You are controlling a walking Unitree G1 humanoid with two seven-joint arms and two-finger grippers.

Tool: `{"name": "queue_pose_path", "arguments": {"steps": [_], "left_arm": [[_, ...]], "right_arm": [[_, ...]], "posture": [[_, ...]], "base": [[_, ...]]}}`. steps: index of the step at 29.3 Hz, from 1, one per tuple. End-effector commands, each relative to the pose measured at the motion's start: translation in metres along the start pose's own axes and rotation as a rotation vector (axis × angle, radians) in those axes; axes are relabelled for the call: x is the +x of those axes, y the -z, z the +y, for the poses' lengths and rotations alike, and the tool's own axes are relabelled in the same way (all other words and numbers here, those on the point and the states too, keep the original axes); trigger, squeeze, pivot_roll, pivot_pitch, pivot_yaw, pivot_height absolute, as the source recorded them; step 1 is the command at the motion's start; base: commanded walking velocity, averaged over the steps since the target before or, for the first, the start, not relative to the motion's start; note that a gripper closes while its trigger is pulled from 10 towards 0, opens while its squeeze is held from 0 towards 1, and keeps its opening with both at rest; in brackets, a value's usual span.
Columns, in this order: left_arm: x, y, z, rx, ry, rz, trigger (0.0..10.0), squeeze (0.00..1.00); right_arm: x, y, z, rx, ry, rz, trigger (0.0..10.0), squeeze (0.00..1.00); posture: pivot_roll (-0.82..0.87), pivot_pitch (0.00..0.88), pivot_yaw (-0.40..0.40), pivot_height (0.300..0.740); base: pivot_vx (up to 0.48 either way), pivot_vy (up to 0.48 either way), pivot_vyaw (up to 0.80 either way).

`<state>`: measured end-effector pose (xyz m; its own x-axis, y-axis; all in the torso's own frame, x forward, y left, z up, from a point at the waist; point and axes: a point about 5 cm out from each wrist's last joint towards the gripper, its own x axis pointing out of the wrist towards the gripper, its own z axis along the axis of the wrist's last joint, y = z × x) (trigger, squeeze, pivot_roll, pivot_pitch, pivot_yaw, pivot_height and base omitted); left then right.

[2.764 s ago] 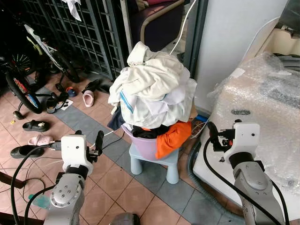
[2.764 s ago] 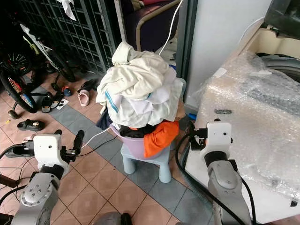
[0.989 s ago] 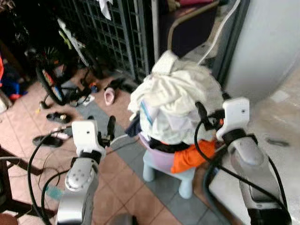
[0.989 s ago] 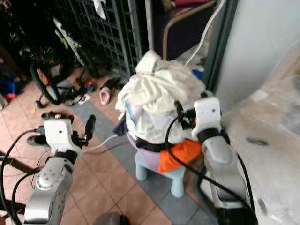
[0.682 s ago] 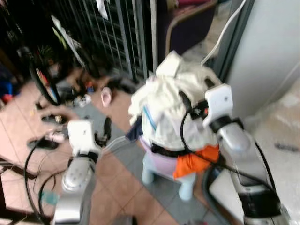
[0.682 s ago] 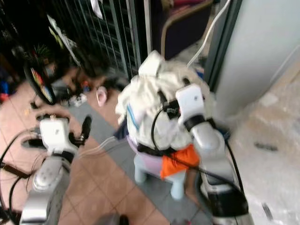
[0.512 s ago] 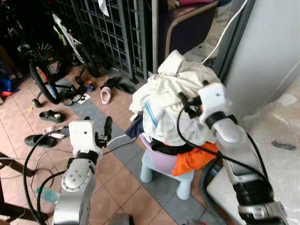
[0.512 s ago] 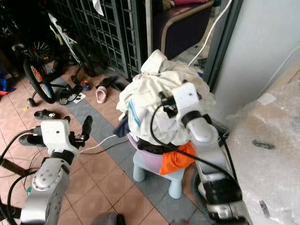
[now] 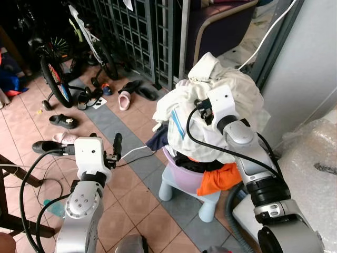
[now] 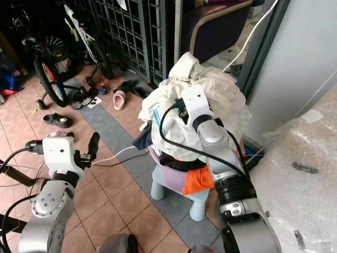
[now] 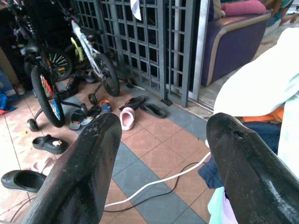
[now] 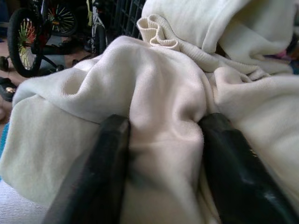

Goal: Clothes washing

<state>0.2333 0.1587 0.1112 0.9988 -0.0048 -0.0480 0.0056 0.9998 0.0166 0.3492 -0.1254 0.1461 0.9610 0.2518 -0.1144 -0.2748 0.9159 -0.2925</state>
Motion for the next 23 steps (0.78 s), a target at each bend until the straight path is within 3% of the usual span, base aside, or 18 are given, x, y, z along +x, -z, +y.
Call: {"name": "queue_pose_path", "arguments": {"steps": [1, 8, 9, 10, 14, 17, 20, 23], "left_arm": [[0.0, -0.004, 0.002, 0.0, -0.009, -0.011, 10.0, 0.0], [-0.002, -0.01, 0.001, 0.033, -0.04, -0.048, 10.0, 0.0], [-0.006, -0.019, 0.001, 0.192, -0.04, -0.13, 10.0, 0.0], [-0.009, -0.023, -0.001, 0.223, -0.025, -0.162, 10.0, 0.0], [-0.027, -0.03, -0.012, 0.327, 0.034, -0.231, 10.0, 0.0], [-0.029, -0.029, -0.012, 0.361, 0.041, -0.237, 10.0, 0.0], [-0.031, -0.025, -0.008, 0.479, 0.066, -0.276, 10.0, 0.0], [-0.033, -0.036, -0.011, 0.5, 0.069, -0.316, 10.0, 0.0]], "right_arm": [[0.002, 0.001, 0.001, 0.014, -0.004, 0.013, 0.0, 0.0], [0.0, 0.005, 0.006, 0.012, -0.029, 0.021, 0.0, 0.0], [0.0, 0.005, 0.005, 0.011, -0.026, 0.018, 0.0, 0.0], [0.0, 0.004, 0.004, 0.012, -0.024, 0.016, 0.0, 0.0], [-0.001, 0.006, -0.007, 0.024, 0.018, 0.025, 0.0, 0.0], [-0.002, 0.009, -0.011, 0.029, 0.033, 0.033, 0.0, 0.0], [-0.002, 0.009, -0.013, 0.033, 0.044, 0.03, 0.0, 0.0], [0.0, 0.004, -0.013, 0.033, 0.048, 0.012, 0.0, 0.0]], "posture": [[0.05, 0.083, 0.043, 0.74], [0.05, 0.086, 0.029, 0.74], [0.05, 0.082, 0.03, 0.74], [0.05, 0.082, 0.03, 0.74], [0.05, 0.072, 0.027, 0.74], [0.05, 0.064, 0.029, 0.74], [0.05, 0.05, 0.033, 0.74], [0.05, 0.052, 0.036, 0.74]], "base": [[0.0, 0.0, 0.0], [0.0, 0.0, 0.0], [0.0, 0.0, 0.0], [0.0, 0.0, 0.0], [0.0, 0.0, 0.0], [0.0, 0.0, 0.0], [0.0, 0.0, 0.0], [0.0, 0.0, 0.0]]}}
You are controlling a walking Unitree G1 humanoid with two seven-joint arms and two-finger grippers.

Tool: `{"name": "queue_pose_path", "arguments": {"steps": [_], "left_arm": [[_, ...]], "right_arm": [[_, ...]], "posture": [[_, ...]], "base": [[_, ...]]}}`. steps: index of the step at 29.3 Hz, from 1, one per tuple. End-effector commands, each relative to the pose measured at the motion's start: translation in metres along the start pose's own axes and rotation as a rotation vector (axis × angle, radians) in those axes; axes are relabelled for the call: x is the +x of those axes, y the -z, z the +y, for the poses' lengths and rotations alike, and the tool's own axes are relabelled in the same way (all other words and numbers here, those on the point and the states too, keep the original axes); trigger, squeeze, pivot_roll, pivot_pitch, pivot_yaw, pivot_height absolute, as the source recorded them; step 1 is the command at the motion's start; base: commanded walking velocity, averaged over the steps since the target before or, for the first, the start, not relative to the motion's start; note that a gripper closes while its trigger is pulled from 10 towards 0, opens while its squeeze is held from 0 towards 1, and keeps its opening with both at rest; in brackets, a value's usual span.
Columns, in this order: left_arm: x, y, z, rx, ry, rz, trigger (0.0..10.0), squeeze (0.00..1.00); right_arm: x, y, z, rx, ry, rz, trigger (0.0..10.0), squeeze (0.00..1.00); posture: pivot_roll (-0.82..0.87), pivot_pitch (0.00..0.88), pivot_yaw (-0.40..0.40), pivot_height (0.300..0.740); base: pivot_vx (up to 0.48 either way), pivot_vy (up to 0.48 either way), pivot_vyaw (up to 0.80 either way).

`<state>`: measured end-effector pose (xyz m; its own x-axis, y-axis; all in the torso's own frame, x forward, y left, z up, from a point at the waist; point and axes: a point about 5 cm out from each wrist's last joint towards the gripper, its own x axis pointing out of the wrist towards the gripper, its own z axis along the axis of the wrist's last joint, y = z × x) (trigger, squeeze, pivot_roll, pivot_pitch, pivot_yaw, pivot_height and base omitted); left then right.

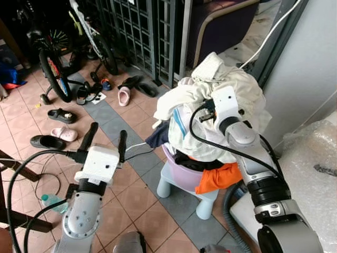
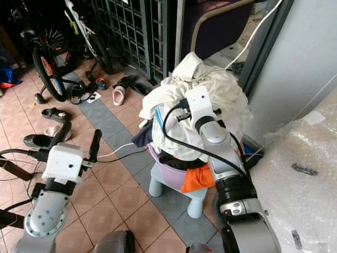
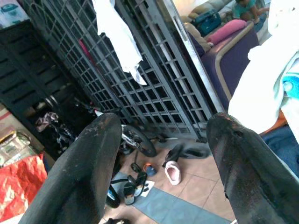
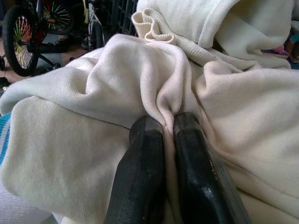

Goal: Clothes washing

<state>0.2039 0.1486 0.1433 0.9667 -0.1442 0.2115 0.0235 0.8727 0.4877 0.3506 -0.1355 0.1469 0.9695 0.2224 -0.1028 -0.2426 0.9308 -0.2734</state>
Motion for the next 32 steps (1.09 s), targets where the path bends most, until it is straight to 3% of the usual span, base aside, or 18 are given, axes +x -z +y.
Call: {"name": "queue_pose_path", "arguments": {"steps": [1, 4, 10, 12, 16, 17, 21, 25, 27, 32], "left_arm": [[0.004, -0.02, 0.002, -0.06, -0.025, -0.037, 10.0, 0.0], [0.007, -0.024, 0.005, -0.095, -0.043, -0.026, 10.0, 0.0], [0.015, -0.017, -0.005, -0.106, 0.018, -0.016, 10.0, 0.0], [0.02, -0.017, -0.001, -0.142, -0.022, 0.021, 10.0, 0.0], [0.024, -0.012, 0.007, -0.143, -0.069, 0.064, 10.0, 0.0], [0.023, -0.006, 0.01, -0.169, -0.101, 0.1, 10.0, 0.0], [0.026, 0.002, 0.005, -0.206, -0.094, 0.127, 10.0, 0.0], [0.031, 0.0, 0.002, -0.226, -0.098, 0.119, 10.0, 0.0], [0.034, 0.001, 0.001, -0.234, -0.115, 0.121, 10.0, 0.0], [0.036, 0.003, 0.0, -0.242, -0.129, 0.132, 10.0, 0.0]], "right_arm": [[0.002, -0.001, -0.004, 0.016, 0.02, -0.005, 0.0, 0.0], [0.002, -0.003, -0.005, 0.026, 0.028, -0.026, 0.0, 0.0], [0.0, -0.032, -0.006, 0.082, 0.051, -0.197, 0.0, 0.0], [-0.002, -0.053, -0.012, 0.109, 0.064, -0.3, 0.0, 0.0], [-0.005, -0.076, -0.021, 0.104, 0.104, -0.391, 0.0, 0.0], [-0.007, -0.09, -0.029, 0.125, 0.134, -0.442, 0.0, 0.0], [-0.018, -0.132, -0.039, 0.176, 0.171, -0.588, 0.0, 0.0], [-0.028, -0.154, -0.043, 0.183, 0.177, -0.664, 0.0, 0.0], [-0.038, -0.173, -0.057, 0.206, 0.217, -0.719, 0.0, 0.0], [-0.045, -0.178, -0.065, 0.187, 0.229, -0.731, 0.0, 0.0]], "posture": [[0.05, 0.055, 0.035, 0.74], [0.06, 0.06, 0.035, 0.74], [0.04, 0.074, 0.044, 0.74], [0.03, 0.09, 0.048, 0.74], [0.03, 0.093, 0.048, 0.74], [0.02, 0.089, 0.051, 0.74], [0.02, 0.055, 0.05, 0.74], [0.01, 0.045, 0.05, 0.74], [0.01, 0.038, 0.052, 0.74], [0.0, 0.026, 0.053, 0.74]], "base": [[0.0, 0.0, 0.0], [0.0, 0.0, 0.0], [0.0, 0.0, 0.0], [0.0, 0.0, 0.0], [0.0, 0.0, 0.0], [0.0, 0.0, 0.0], [0.0, 0.0, 0.0], [0.0, 0.0, 0.0], [0.0, 0.0, 0.0], [0.0, 0.0, 0.0]]}}
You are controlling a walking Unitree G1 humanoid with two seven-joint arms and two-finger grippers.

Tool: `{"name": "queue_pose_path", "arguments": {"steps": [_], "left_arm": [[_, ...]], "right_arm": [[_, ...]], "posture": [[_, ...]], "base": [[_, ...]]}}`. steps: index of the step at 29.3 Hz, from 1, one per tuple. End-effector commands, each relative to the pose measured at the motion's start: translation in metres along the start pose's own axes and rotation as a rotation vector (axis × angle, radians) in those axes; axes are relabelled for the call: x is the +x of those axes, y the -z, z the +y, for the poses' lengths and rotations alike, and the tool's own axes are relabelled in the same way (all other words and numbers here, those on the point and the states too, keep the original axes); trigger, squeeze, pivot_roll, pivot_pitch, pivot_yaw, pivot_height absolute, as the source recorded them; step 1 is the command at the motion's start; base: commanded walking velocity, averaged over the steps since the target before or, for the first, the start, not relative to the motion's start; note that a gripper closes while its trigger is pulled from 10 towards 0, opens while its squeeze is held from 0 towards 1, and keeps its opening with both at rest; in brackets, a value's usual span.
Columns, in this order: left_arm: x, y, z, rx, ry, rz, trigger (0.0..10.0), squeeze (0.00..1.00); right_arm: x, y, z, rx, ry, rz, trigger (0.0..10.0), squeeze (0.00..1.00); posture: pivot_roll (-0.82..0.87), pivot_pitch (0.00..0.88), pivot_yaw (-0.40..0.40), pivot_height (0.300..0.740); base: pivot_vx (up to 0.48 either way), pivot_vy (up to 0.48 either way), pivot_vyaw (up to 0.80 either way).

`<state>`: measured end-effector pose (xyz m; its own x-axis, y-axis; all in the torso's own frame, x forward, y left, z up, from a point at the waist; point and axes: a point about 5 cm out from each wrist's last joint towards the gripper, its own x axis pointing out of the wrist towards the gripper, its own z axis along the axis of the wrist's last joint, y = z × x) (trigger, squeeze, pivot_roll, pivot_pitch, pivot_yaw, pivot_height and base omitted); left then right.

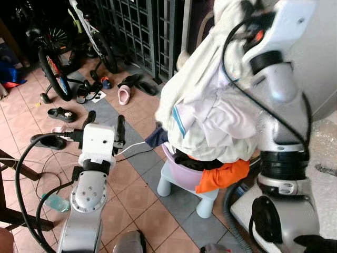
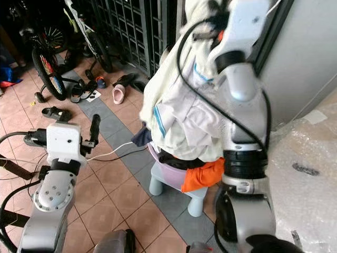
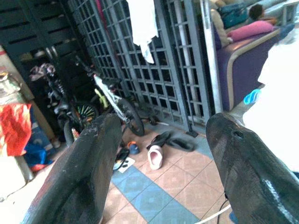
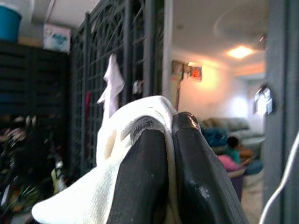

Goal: Clothes washing

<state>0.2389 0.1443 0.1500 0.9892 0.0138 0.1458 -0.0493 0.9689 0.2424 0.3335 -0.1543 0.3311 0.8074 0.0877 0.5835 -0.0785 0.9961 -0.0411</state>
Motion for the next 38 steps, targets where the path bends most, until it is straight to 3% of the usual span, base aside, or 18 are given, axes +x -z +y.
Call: {"name": "queue_pose_path", "arguments": {"steps": [1, 2, 6, 11, 13, 14, 15, 17, 18, 19, 20, 21, 22, 29, 30, 31, 32, 38], "left_arm": [[0.002, 0.003, -0.001, 0.006, -0.005, 0.009, 10.0, 0.0], [0.004, 0.003, -0.002, 0.008, 0.003, 0.006, 10.0, 0.0], [0.006, 0.003, -0.003, 0.013, 0.009, 0.0, 10.0, 0.0], [0.007, 0.005, -0.007, 0.013, 0.009, 0.005, 10.0, 0.0], [0.007, 0.005, -0.007, 0.012, 0.009, 0.007, 10.0, 0.0], [0.007, 0.005, -0.007, 0.013, 0.011, 0.006, 10.0, 0.0], [0.007, 0.005, -0.007, 0.013, 0.011, 0.006, 10.0, 0.0], [0.007, 0.006, -0.005, 0.015, 0.008, 0.009, 10.0, 0.0], [0.008, 0.007, -0.004, 0.015, 0.003, 0.011, 10.0, 0.0], [0.008, 0.008, -0.003, 0.015, 0.0, 0.013, 10.0, 0.0], [0.009, 0.008, -0.003, 0.016, 0.0, 0.013, 10.0, 0.0], [0.009, 0.008, -0.004, 0.016, 0.001, 0.013, 10.0, 0.0], [0.009, 0.007, -0.005, 0.016, 0.001, 0.012, 10.0, 0.0], [0.008, 0.009, -0.007, 0.01, -0.006, 0.018, 10.0, 0.0], [0.007, 0.009, -0.007, 0.01, -0.004, 0.019, 10.0, 0.0], [0.007, 0.009, -0.007, 0.01, -0.003, 0.019, 10.0, 0.0], [0.007, 0.009, -0.007, 0.009, -0.004, 0.018, 10.0, 0.0], [0.009, 0.009, -0.005, 0.006, -0.009, 0.019, 10.0, 0.0]], "right_arm": [[-0.007, 0.001, 0.001, -0.001, -0.033, 0.018, 0.0, 0.0], [-0.02, 0.019, 0.005, 0.014, -0.056, 0.101, 0.0, 0.0], [-0.037, 0.04, 0.013, 0.033, -0.082, 0.203, 0.0, 0.0], [-0.075, 0.091, 0.035, 0.014, -0.152, 0.48, 0.0, 0.0], [-0.08, 0.097, 0.038, 0.002, -0.162, 0.507, 0.0, 0.0], [-0.085, 0.102, 0.043, 0.007, -0.179, 0.541, 2.5, 0.0], [-0.086, 0.103, 0.044, 0.009, -0.183, 0.55, 2.5, 0.0], [-0.089, 0.105, 0.051, 0.018, -0.223, 0.567, 7.7, 0.0], [-0.091, 0.107, 0.054, 0.011, -0.251, 0.585, 9.8, 0.0], [-0.096, 0.112, 0.059, 0.002, -0.3, 0.62, 10.0, 0.0], [-0.099, 0.115, 0.06, -0.005, -0.32, 0.638, 10.0, 0.0], [-0.1, 0.117, 0.061, -0.017, -0.329, 0.648, 10.0, 0.87], [-0.101, 0.119, 0.061, -0.025, -0.335, 0.655, 10.0, 1.0], [-0.104, 0.12, 0.058, -0.119, -0.356, 0.658, 10.0, 1.0], [-0.105, 0.119, 0.057, -0.117, -0.363, 0.647, 2.8, 0.84], [-0.105, 0.119, 0.057, -0.116, -0.365, 0.644, 0.0, 0.4], [-0.105, 0.118, 0.055, -0.112, -0.352, 0.64, 0.0, 0.0], [-0.101, 0.111, 0.05, -0.1, -0.297, 0.593, 0.0, 0.0]], "posture": [[0.0, 0.022, 0.052, 0.74], [0.0, 0.02, 0.051, 0.74], [-0.01, 0.022, 0.051, 0.74], [0.0, 0.024, 0.043, 0.74], [0.0, 0.024, 0.043, 0.74], [0.01, 0.024, 0.042, 0.74], [0.01, 0.024, 0.042, 0.74], [0.01, 0.022, 0.041, 0.74], [0.01, 0.022, 0.041, 0.74], [0.01, 0.02, 0.043, 0.74], [0.01, 0.021, 0.044, 0.74], [0.01, 0.023, 0.044, 0.74], [0.01, 0.023, 0.044, 0.74], [0.0, 0.033, 0.043, 0.74], [0.0, 0.035, 0.044, 0.74], [0.0, 0.035, 0.044, 0.74], [0.0, 0.036, 0.044, 0.74], [0.0, 0.038, 0.045, 0.74]], "base": [[0.0, 0.0, 0.0], [0.0, 0.0, 0.0], [0.0, 0.0, 0.0], [0.0, 0.0, 0.0], [0.0, 0.0, 0.0], [0.0, 0.0, 0.0], [0.0, 0.0, 0.0], [0.0, 0.0, 0.0], [0.0, 0.0, 0.0], [0.0, 0.0, 0.0], [0.0, 0.0, 0.0], [0.0, 0.0, 0.0], [0.0, 0.0, 0.0], [0.0, 0.0, 0.0], [0.0, 0.0, 0.0], [0.0, 0.0, 0.0], [0.0, 0.0, 0.0], [0.0, 0.0, 0.0]]}}
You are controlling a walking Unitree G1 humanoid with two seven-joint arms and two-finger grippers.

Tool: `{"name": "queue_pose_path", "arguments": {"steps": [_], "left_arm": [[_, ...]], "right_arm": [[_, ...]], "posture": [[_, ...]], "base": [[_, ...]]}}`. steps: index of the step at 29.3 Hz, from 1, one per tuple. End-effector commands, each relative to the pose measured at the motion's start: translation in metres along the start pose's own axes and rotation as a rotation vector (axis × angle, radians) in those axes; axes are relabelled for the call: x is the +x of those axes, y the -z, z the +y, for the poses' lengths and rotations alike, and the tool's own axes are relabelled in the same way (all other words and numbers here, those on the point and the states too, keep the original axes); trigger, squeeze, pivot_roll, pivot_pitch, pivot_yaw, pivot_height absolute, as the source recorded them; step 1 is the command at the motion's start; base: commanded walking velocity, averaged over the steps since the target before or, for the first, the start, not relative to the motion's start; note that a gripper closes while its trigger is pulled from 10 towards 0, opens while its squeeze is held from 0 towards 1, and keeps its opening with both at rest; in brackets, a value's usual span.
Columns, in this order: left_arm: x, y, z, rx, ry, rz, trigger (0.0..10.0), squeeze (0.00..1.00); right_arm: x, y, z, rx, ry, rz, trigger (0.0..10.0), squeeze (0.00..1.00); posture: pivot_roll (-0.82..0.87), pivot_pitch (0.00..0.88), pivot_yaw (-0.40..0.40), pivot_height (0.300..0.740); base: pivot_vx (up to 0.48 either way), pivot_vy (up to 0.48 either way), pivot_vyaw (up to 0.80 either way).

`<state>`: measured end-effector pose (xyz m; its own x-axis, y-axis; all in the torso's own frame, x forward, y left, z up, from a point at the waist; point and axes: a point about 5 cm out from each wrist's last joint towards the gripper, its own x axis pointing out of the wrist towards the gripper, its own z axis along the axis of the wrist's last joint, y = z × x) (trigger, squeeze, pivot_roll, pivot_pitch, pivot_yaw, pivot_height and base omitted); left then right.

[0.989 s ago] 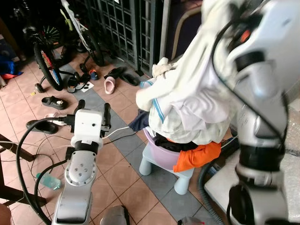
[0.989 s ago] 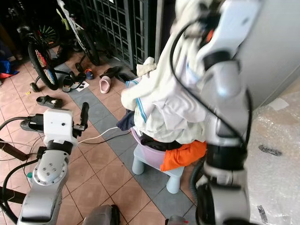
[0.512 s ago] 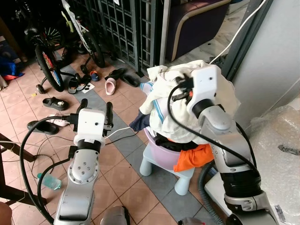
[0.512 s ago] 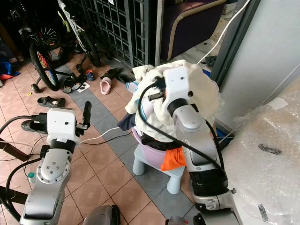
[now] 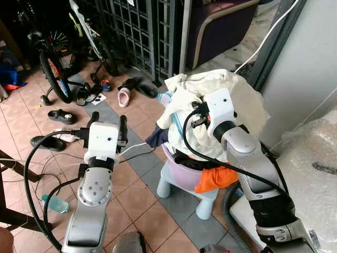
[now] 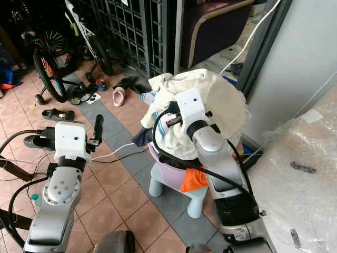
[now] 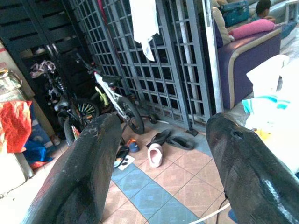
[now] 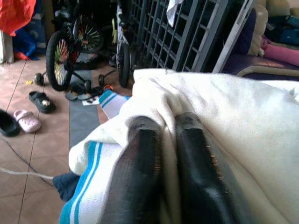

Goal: Clothes washing

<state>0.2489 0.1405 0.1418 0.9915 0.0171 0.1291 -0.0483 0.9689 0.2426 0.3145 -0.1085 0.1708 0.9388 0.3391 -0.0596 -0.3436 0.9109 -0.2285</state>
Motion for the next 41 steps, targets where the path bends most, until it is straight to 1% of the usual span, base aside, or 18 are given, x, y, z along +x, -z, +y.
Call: {"name": "queue_pose_path", "arguments": {"steps": [1, 7, 9, 12, 13, 16, 17, 18, 19, 20, 21, 26, 27, 30, 33, 37, 38, 41], "left_arm": [[0.0, 0.001, 0.001, 0.006, -0.008, 0.002, 10.0, 0.0], [-0.001, 0.001, -0.001, 0.005, -0.003, 0.003, 10.0, 0.0], [-0.002, 0.001, -0.001, 0.005, -0.003, 0.003, 10.0, 0.0], [-0.002, 0.001, -0.001, 0.006, -0.004, 0.004, 10.0, 0.0], [-0.002, 0.001, -0.001, 0.007, -0.004, 0.004, 10.0, 0.0], [-0.001, 0.001, -0.001, 0.007, -0.004, 0.003, 10.0, 0.0], [-0.001, 0.001, -0.001, 0.007, -0.004, 0.003, 10.0, 0.0], [0.001, 0.001, -0.002, 0.006, -0.003, -0.001, 10.0, 0.0], [0.002, 0.0, -0.002, 0.005, -0.002, -0.004, 10.0, 0.0], [0.002, 0.0, -0.002, 0.005, -0.002, -0.004, 10.0, 0.0], [0.005, 0.0, -0.003, 0.003, -0.001, -0.009, 10.0, 0.0], [0.009, -0.001, -0.005, -0.001, 0.001, -0.02, 10.0, 0.0], [0.009, -0.002, -0.006, -0.003, 0.001, -0.022, 10.0, 0.0], [0.01, -0.002, -0.007, -0.004, 0.001, -0.025, 10.0, 0.0], [0.011, -0.002, -0.008, -0.005, 0.0, -0.027, 10.0, 0.0], [0.012, -0.003, -0.01, -0.006, -0.001, -0.036, 10.0, 0.0], [0.012, -0.003, -0.01, -0.006, -0.002, -0.037, 10.0, 0.0], [0.012, -0.004, -0.009, -0.012, -0.004, -0.047, 10.0, 0.0]], "right_arm": [[-0.003, -0.011, -0.005, 0.013, 0.028, -0.059, 0.0, 0.0], [-0.003, -0.021, -0.005, 0.049, 0.031, -0.121, 0.0, 0.0], [-0.004, -0.033, -0.01, 0.119, 0.067, -0.197, 0.0, 0.0], [-0.004, -0.045, -0.012, 0.141, 0.077, -0.256, 0.0, 0.0], [-0.004, -0.056, -0.013, 0.156, 0.071, -0.303, 0.0, 0.0], [-0.004, -0.079, -0.012, 0.173, 0.045, -0.399, 0.0, 0.0], [-0.004, -0.079, -0.012, 0.173, 0.045, -0.399, 0.0, 0.0], [-0.005, -0.1, -0.016, 0.161, 0.046, -0.485, 0.0, 0.0], [-0.005, -0.11, -0.018, 0.158, 0.05, -0.524, 0.0, 0.0], [-0.005, -0.11, -0.018, 0.158, 0.05, -0.524, 0.0, 0.0], [-0.005, -0.127, -0.024, 0.147, 0.062, -0.585, 0.0, 0.0], [-0.005, -0.171, -0.049, 0.137, 0.108, -0.718, 0.0, 0.0], [-0.006, -0.185, -0.058, 0.141, 0.125, -0.761, 0.0, 0.0], [-0.008, -0.194, -0.066, 0.134, 0.143, -0.789, 0.0, 0.0], [-0.007, -0.193, -0.069, 0.121, 0.152, -0.789, 0.0, 0.0], [0.0, -0.166, -0.068, 0.097, 0.16, -0.696, 0.0, 0.0], [0.001, -0.163, -0.068, 0.092, 0.162, -0.688, 0.0, 0.0], [-0.005, -0.152, -0.069, 0.034, 0.177, -0.665, 0.0, 0.0]], "posture": [[0.0, 0.038, 0.045, 0.74], [0.0, 0.044, 0.044, 0.74], [0.0, 0.044, 0.045, 0.74], [0.0, 0.044, 0.045, 0.74], [0.0, 0.044, 0.045, 0.74], [-0.01, 0.037, 0.048, 0.74], [-0.01, 0.037, 0.048, 0.74], [-0.01, 0.031, 0.049, 0.74], [-0.01, 0.028, 0.049, 0.74], [-0.01, 0.028, 0.049, 0.74], [-0.02, 0.022, 0.05, 0.74], [-0.02, 0.011, 0.051, 0.74], [-0.02, 0.008, 0.051, 0.74], [-0.03, 0.0, 0.048, 0.74], [-0.03, 0.0, 0.046, 0.74], [-0.03, 0.0, 0.045, 0.74], [-0.03, 0.0, 0.045, 0.74], [-0.02, 0.0, 0.045, 0.74]], "base": [[0.0, 0.0, 0.0], [0.0, 0.0, 0.0], [0.0, 0.0, 0.0], [0.0, 0.0, 0.0], [0.0, 0.0, 0.0], [0.0, 0.0, 0.0], [0.0, 0.0, 0.0], [0.0, 0.0, 0.0], [0.0, 0.0, 0.0], [0.0, 0.0, 0.0], [0.0, 0.0, 0.0], [0.0, 0.0, 0.0], [0.0, 0.0, 0.0], [0.0, 0.0, 0.0], [0.0, 0.0, 0.0], [0.0, 0.0, 0.0], [0.0, 0.0, 0.0], [0.0, 0.0, 0.0]]}}
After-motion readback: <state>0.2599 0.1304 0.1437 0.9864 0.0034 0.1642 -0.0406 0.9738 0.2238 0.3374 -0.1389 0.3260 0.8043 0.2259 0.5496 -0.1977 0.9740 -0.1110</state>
